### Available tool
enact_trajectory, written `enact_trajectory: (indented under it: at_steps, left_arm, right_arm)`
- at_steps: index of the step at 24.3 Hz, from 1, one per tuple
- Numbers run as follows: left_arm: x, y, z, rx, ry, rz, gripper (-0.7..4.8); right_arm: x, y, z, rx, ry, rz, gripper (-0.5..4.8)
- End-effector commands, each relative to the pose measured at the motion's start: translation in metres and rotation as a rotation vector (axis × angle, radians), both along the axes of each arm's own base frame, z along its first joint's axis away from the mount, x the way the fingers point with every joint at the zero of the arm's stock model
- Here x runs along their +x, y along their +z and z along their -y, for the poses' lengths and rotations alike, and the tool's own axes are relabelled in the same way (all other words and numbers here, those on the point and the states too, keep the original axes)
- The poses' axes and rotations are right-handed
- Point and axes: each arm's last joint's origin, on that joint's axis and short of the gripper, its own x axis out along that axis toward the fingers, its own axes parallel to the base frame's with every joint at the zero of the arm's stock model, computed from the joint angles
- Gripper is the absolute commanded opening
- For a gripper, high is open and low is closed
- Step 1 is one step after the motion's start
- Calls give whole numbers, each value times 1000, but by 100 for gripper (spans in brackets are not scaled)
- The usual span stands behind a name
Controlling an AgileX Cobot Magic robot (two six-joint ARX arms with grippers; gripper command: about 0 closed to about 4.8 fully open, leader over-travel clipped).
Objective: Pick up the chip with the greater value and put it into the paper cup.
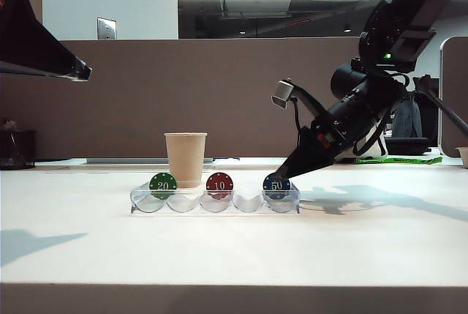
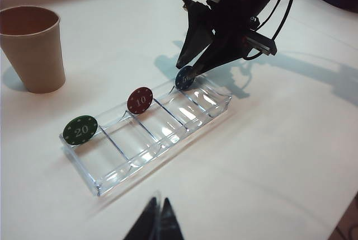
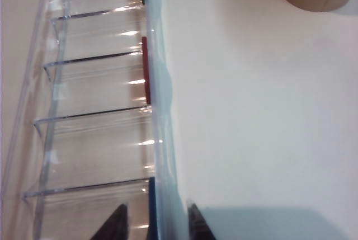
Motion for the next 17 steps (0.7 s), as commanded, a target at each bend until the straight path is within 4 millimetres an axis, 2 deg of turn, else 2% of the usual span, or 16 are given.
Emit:
enact_trajectory:
  at_steps: [1, 8, 10, 11, 17]
  left_arm:
    - [0, 2, 0, -5, -2, 10, -6]
    - [0, 2, 0, -5, -2, 10, -6]
    - [0, 2, 0, -5, -2, 10, -6]
    - [0, 2, 0, -5, -2, 10, -6]
    - [0, 2, 0, -4, -2, 6, -6]
  right_arm:
    - [-1, 2, -2, 16, 9, -5, 143]
    - [-1, 2, -2, 16, 9, -4, 143]
    - [-1, 2, -2, 16, 9, -4, 117]
    - [-1, 2, -2, 16, 10, -4, 88]
    - [-1, 2, -2, 16, 10, -4, 83]
